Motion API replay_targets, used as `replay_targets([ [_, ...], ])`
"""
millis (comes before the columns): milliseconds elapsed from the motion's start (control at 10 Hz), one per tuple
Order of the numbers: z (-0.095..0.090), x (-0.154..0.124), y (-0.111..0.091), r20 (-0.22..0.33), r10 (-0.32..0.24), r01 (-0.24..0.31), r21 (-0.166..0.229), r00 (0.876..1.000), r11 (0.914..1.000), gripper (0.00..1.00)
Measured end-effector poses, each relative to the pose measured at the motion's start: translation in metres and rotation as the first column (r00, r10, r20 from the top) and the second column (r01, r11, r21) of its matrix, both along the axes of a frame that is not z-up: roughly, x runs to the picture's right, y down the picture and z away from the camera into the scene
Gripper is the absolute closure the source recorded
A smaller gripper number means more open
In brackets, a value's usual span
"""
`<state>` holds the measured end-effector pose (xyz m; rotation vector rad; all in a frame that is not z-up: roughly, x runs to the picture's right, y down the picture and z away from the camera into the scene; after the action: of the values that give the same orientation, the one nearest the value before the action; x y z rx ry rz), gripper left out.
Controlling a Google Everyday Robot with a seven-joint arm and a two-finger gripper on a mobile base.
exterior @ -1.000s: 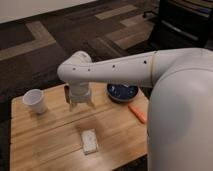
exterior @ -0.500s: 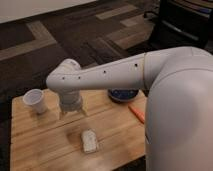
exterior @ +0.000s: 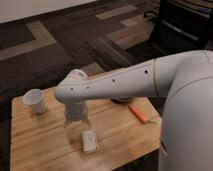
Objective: Place the white sponge in the ceramic bowl
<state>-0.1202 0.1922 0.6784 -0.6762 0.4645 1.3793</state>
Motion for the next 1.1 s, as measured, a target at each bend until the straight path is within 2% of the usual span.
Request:
replay_targets([
  [200,0.002,0.010,0.015,0.027,-0.019,0.019,0.000,0.999,0.9998,0.35],
  [600,0.009,0.028,0.039,0.040,-0.046,0.047,-0.010,0.998,0.9989,0.35],
  [1100,0.020,0.025,0.057,0.063,-0.087,0.088,-0.022,0.994,0.9959,0.35],
])
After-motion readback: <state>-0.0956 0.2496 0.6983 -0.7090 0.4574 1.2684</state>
